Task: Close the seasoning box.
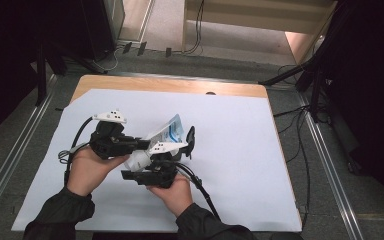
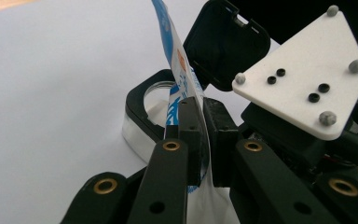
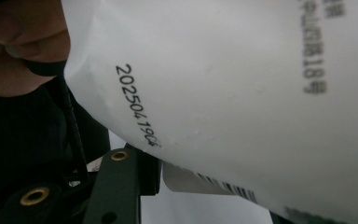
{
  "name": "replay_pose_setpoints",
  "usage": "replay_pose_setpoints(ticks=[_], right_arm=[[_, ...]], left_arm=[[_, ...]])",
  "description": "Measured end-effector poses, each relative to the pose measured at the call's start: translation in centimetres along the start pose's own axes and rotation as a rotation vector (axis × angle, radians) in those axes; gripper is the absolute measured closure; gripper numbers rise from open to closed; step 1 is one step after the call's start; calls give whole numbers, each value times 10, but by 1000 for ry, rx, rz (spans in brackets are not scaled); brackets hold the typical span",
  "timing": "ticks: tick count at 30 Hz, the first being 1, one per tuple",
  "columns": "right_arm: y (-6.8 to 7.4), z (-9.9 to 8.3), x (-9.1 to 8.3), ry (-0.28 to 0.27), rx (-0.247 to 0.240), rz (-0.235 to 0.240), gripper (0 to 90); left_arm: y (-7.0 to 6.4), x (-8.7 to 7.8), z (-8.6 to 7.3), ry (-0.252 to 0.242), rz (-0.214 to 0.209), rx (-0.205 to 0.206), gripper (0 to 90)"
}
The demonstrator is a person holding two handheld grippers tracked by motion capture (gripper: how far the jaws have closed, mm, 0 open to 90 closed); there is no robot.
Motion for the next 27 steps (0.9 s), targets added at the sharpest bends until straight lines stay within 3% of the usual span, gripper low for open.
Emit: replay_pose_setpoints(ticks=[6,19,27], right_arm=[[-1,0,0,-7,13,12,600],[-1,0,-1,-2,11,-6,610],[-3,-1,-1,-13,36,23,610]], left_arm=[[2,-1,0,-1,-4,-3,869],[4,-5,0,-6,-5,-14,892],[5,-5,0,0,-7,-11,884]])
Point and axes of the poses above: each handheld gripper's, and its own axes: x roughly forward along the jaws, z roughly out of its top, y roughly to its left, the point moved 2 cm from there along x, roughly forward along the jaws, and after that the axes turned 15 degrees about z, right-handed, at the moved point
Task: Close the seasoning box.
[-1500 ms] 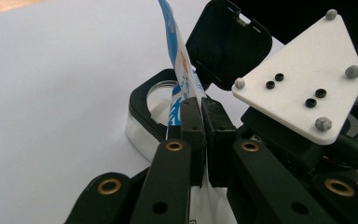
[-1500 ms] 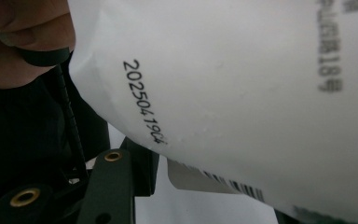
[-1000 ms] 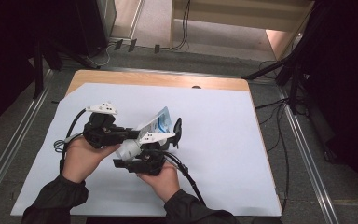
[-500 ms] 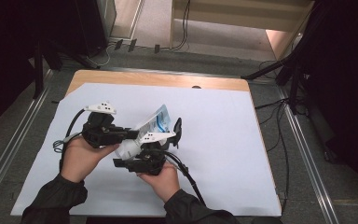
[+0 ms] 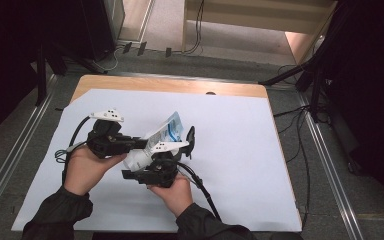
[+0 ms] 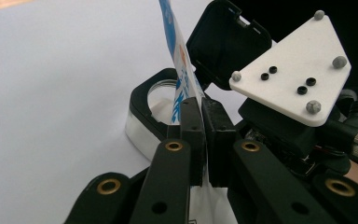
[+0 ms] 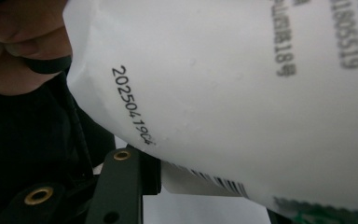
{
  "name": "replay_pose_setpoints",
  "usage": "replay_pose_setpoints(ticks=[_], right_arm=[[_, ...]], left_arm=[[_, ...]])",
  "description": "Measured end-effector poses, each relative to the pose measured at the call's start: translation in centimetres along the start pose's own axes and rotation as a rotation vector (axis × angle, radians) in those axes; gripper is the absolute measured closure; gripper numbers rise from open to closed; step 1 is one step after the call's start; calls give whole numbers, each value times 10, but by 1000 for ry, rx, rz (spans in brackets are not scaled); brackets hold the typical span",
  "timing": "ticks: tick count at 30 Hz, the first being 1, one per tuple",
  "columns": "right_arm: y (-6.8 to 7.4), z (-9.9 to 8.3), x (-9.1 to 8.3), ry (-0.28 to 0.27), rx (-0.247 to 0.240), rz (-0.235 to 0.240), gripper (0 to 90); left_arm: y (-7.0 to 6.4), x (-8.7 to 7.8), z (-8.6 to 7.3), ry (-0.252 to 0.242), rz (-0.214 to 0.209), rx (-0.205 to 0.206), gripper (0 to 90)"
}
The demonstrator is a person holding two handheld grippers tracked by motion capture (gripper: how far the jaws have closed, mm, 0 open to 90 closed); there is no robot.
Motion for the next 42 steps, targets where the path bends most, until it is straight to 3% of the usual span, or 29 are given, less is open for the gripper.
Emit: replay_pose_setpoints(ticks=[4,12,23,36,42], right_arm=[[1,1,-1,-13,7,26,610],[0,3,-4,-29,15,31,609],[0,1,-2,-20,13,20,605],[0,1,-1,-20,7,11,546],[2,1,-1,-17,3,-1,577]], left_arm=[[1,0,0,0,-11,-13,844],[2,-3,1,-6,-23,-20,811],[1,-6,1,3,4,8,892],[2,-8,1,7,27,3,898],[0,-7,2,4,28,-1,897]])
Point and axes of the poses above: each handheld gripper's, and its own axes: x roughly forward along the jaws, z roughly out of its top, y roughly to its left, the point moved 2 cm from there along x, roughly forward along the jaws, and after that the axes turned 15 degrees about z, right-handed, at the moved point
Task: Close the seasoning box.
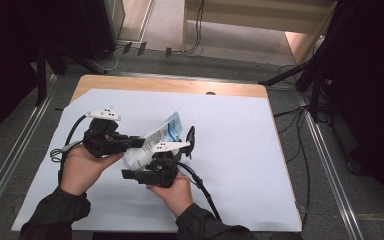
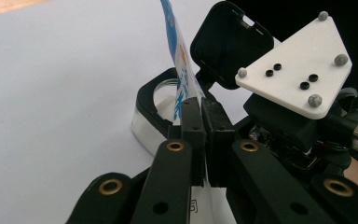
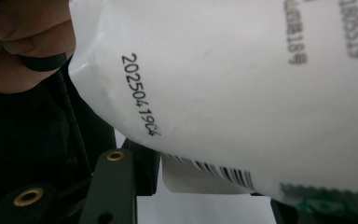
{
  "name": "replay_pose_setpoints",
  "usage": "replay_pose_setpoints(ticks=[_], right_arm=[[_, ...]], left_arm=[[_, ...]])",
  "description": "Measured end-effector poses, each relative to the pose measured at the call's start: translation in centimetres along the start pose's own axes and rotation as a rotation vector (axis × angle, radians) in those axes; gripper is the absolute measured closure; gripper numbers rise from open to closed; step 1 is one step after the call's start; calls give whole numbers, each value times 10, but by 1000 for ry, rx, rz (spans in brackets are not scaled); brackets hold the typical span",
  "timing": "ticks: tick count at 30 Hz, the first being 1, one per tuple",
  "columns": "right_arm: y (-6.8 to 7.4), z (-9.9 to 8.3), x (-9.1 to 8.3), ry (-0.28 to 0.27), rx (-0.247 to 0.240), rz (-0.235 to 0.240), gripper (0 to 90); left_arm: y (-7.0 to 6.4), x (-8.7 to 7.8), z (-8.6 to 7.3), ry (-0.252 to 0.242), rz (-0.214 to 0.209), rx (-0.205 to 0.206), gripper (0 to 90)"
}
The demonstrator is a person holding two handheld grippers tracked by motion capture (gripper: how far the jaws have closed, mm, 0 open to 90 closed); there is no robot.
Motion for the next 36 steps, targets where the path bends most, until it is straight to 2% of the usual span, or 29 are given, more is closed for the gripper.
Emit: replay_pose_setpoints(ticks=[10,36], right_arm=[[-1,1,-1,-4,13,23,577],[0,1,-2,-3,4,11,575]], left_arm=[[-4,2,1,-19,5,10,892],[-7,2,5,-18,2,32,894]])
Point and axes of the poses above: each handheld gripper's, and its own axes: x roughly forward along the jaws, z roughly out of its top, y roughly to its left, the point moved 2 cm from there along x, roughly forward along the jaws, and after that the axes turned 15 degrees about z, right-handed, at the moved point
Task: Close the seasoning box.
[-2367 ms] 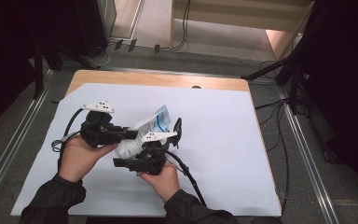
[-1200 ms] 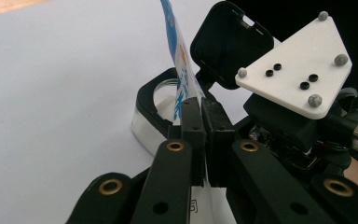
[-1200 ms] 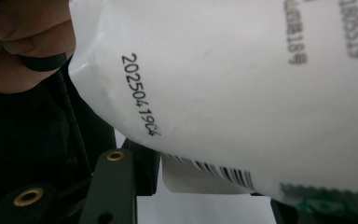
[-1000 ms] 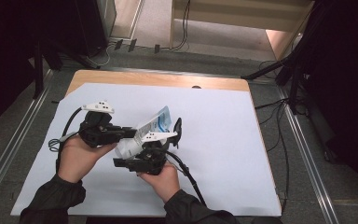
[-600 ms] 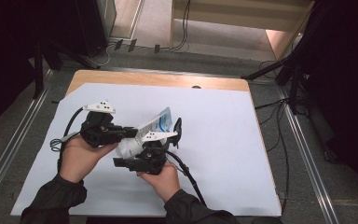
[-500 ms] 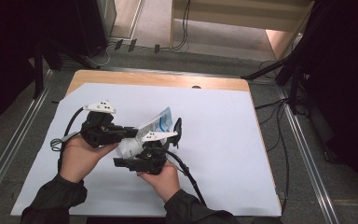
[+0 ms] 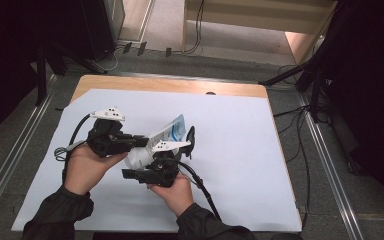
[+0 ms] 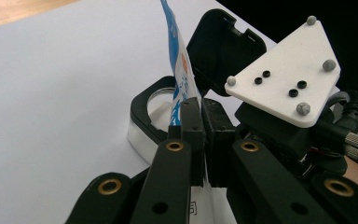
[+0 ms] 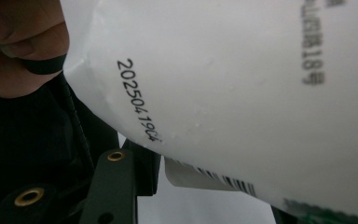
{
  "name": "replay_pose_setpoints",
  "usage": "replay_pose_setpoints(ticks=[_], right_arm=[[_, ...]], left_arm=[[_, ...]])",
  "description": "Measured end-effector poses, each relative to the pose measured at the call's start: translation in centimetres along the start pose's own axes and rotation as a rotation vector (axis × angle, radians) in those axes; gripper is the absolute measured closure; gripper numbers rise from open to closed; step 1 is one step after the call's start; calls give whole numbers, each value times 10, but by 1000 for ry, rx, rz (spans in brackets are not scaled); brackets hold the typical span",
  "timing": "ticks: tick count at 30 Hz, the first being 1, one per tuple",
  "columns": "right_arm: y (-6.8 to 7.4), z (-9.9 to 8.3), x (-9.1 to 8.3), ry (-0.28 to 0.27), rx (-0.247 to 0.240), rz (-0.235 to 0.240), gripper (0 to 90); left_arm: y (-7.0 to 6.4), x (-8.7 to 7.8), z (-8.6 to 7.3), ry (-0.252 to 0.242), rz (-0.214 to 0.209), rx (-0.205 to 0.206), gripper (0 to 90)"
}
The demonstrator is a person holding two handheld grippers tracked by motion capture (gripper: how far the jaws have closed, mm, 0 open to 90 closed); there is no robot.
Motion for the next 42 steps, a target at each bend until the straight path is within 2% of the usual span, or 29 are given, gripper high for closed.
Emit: replay_pose_setpoints(ticks=[12,42], right_arm=[[1,0,2,7,4,7,577],[1,3,5,11,0,15,581]], left_arm=[[0,0,1,18,-1,3,894],[-1,-4,5,21,-1,3,892]])
Point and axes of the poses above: each handheld gripper's, and its own axes: x roughly forward along the jaws, z roughly out of its top, y roughly to its left, the point moved 2 cm from there along x, roughly forward along the jaws, and after that the axes turned 15 degrees about z, right-handed, at the moved point
